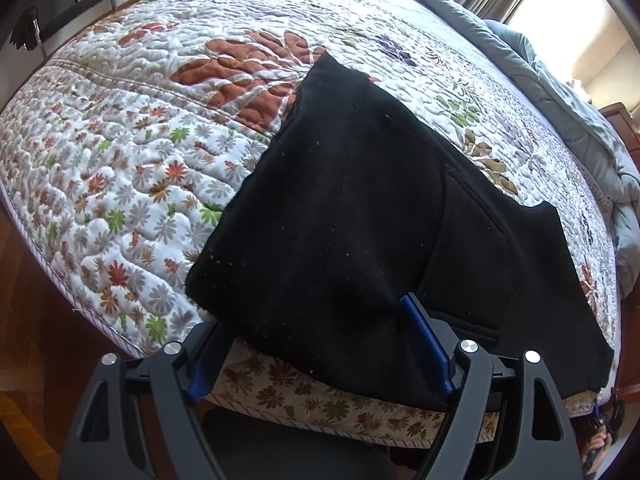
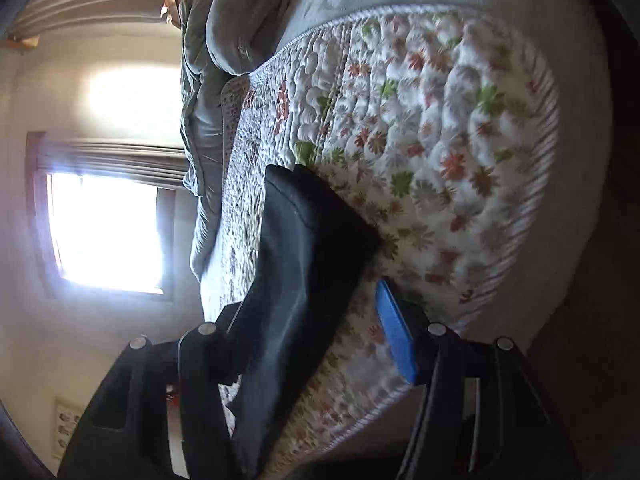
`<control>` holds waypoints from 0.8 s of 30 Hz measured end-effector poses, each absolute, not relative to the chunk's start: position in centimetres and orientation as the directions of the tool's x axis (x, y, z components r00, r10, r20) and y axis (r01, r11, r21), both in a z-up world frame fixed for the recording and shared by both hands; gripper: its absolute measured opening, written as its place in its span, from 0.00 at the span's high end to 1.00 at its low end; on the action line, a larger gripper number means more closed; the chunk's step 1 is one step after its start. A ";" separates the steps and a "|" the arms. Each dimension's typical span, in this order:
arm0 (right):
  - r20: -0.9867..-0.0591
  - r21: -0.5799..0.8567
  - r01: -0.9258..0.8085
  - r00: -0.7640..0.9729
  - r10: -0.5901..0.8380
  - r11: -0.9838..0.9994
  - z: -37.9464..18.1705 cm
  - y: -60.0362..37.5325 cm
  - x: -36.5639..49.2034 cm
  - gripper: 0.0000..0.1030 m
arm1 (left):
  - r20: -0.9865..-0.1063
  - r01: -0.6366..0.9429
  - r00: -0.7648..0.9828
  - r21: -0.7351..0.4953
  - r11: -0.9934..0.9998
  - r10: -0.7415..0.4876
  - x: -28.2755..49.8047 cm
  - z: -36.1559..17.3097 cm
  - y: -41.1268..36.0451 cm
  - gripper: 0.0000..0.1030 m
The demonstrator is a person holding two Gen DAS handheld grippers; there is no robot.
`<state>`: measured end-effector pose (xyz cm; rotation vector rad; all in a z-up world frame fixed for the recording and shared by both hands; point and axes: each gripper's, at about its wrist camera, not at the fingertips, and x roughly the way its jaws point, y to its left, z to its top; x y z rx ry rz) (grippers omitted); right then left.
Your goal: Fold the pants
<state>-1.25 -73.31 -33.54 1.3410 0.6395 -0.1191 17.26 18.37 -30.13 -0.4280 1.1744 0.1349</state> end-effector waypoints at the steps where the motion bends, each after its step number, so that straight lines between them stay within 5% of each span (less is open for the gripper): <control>1: -0.500 0.863 0.443 0.822 0.274 0.244 -33.9 -73.4 -0.9 0.40 | -0.914 -0.324 0.389 -0.253 0.912 -0.116 17.3 -30.2 18.4 0.21; 5: -0.490 0.871 0.454 0.835 0.253 0.187 -34.4 -73.8 0.1 0.39 | -0.914 -0.329 0.389 -0.252 0.910 -0.113 17.2 -30.2 18.2 0.20; 8: -0.431 0.901 0.393 0.861 0.270 0.184 -33.6 -73.8 1.0 0.77 | -0.915 -0.331 0.388 -0.251 0.910 -0.112 17.2 -30.2 18.3 0.20; 10: -0.372 0.923 0.324 0.890 0.264 0.209 -32.5 -73.8 1.0 0.82 | -0.915 -0.330 0.388 -0.250 0.910 -0.111 17.2 -30.2 18.3 0.19; 15: -0.445 0.893 0.405 0.858 0.255 0.196 -35.2 -73.7 0.6 0.72 | -0.916 -0.333 0.384 -0.252 0.909 -0.114 17.3 -30.3 18.4 0.19; 24: -0.371 0.927 0.338 0.895 0.248 0.164 -35.8 -73.2 0.4 0.70 | -0.918 -0.328 0.380 -0.246 0.912 -0.111 17.5 -30.3 18.5 0.18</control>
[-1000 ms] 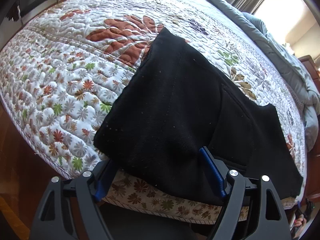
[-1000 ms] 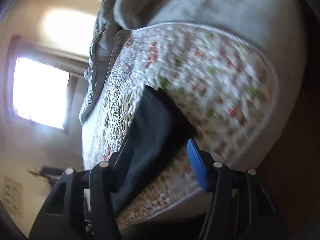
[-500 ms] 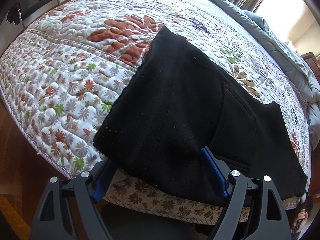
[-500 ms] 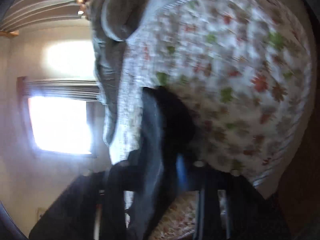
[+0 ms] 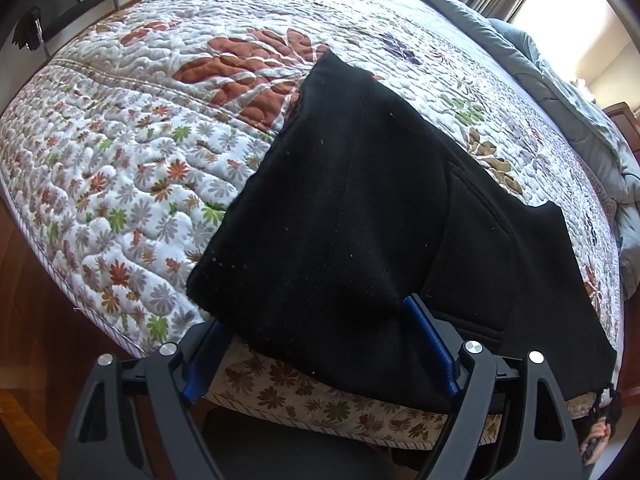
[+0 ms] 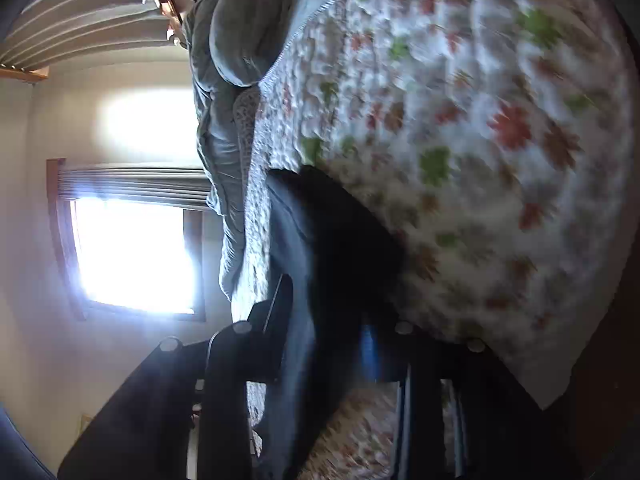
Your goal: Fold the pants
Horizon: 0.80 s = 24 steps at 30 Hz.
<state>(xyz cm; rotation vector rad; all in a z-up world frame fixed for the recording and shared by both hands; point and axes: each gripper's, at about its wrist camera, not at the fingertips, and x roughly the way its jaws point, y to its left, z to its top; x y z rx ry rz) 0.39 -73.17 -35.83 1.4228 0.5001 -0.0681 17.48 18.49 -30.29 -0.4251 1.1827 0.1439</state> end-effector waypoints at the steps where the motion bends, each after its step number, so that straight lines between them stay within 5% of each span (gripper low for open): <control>1: -0.357 0.932 0.325 0.902 0.244 0.161 -35.7 -73.3 0.5 0.70 | -0.918 -0.328 0.380 -0.245 0.912 -0.110 17.5 -30.3 18.5 0.18; 8: -0.406 0.912 0.371 0.880 0.247 0.176 -36.1 -73.2 1.4 0.89 | -0.922 -0.334 0.375 -0.235 0.913 -0.100 17.6 -30.4 18.5 0.16; 24: -0.591 0.701 0.457 0.802 0.089 0.547 -24.2 -68.1 4.4 0.90 | -0.923 -0.338 0.376 -0.220 0.915 -0.084 17.5 -30.2 18.3 0.14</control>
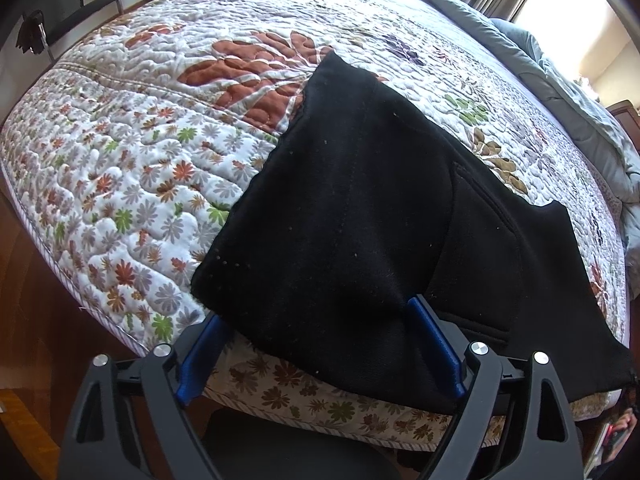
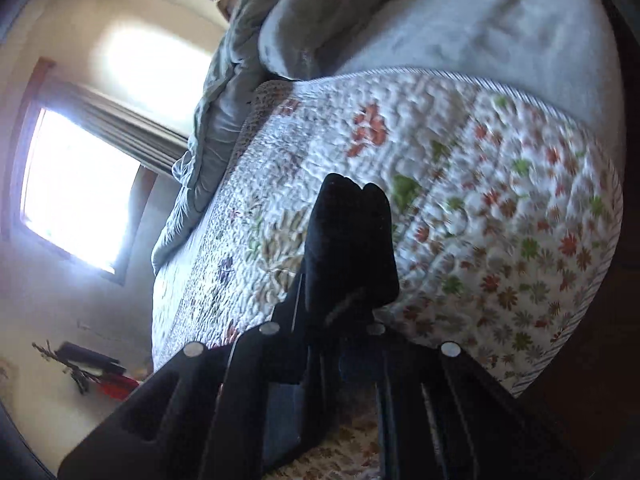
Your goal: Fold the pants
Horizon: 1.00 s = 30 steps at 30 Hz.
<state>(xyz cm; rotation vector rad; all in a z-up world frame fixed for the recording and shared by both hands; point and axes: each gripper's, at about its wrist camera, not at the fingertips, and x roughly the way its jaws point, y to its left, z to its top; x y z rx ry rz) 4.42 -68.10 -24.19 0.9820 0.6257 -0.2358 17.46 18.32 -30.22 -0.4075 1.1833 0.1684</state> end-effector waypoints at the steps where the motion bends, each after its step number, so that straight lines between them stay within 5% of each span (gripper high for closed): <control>1: -0.595 0.689 0.455 0.800 0.080 0.564 -23.5 -67.7 4.5 0.91 | -0.923 -0.338 0.376 -0.221 0.915 -0.084 17.4 -30.2 18.3 0.14; 30: -0.609 0.386 0.325 0.793 -0.026 0.864 -10.6 -55.4 7.8 0.90 | -0.916 -0.342 0.391 -0.240 0.909 -0.094 16.8 -30.0 18.1 0.14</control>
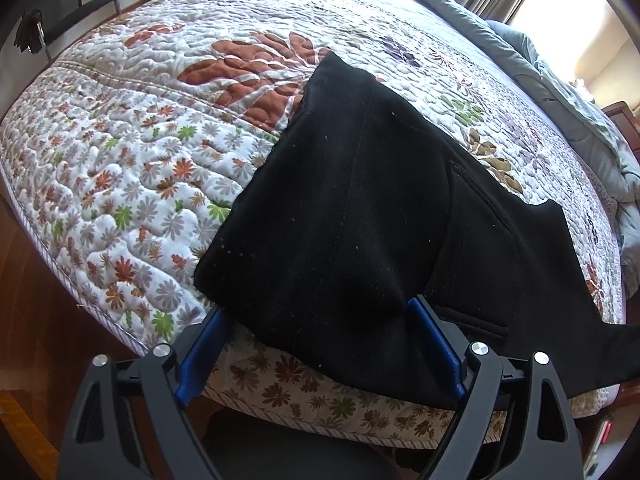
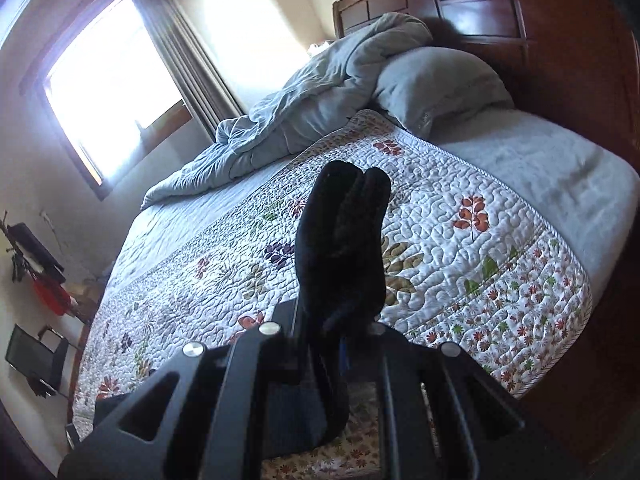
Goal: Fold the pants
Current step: 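Withdraw the right gripper upward while the left gripper keeps holding the waistband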
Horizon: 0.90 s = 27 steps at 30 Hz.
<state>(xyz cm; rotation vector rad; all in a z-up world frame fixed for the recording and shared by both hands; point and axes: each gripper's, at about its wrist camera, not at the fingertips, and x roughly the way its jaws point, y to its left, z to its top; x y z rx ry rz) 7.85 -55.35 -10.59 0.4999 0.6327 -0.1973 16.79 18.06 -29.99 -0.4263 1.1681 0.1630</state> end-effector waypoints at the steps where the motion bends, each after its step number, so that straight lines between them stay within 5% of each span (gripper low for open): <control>1: -0.611 0.374 0.322 0.791 -0.030 0.870 -10.4 -55.0 8.0 0.90 | -0.915 -0.342 0.392 -0.241 0.908 -0.095 16.7 -30.0 18.1 0.14; 27: -0.623 0.124 0.168 0.780 -0.055 0.978 -6.8 -44.8 12.7 0.90 | -0.901 -0.342 0.412 -0.292 0.893 -0.136 15.5 -29.8 18.9 0.13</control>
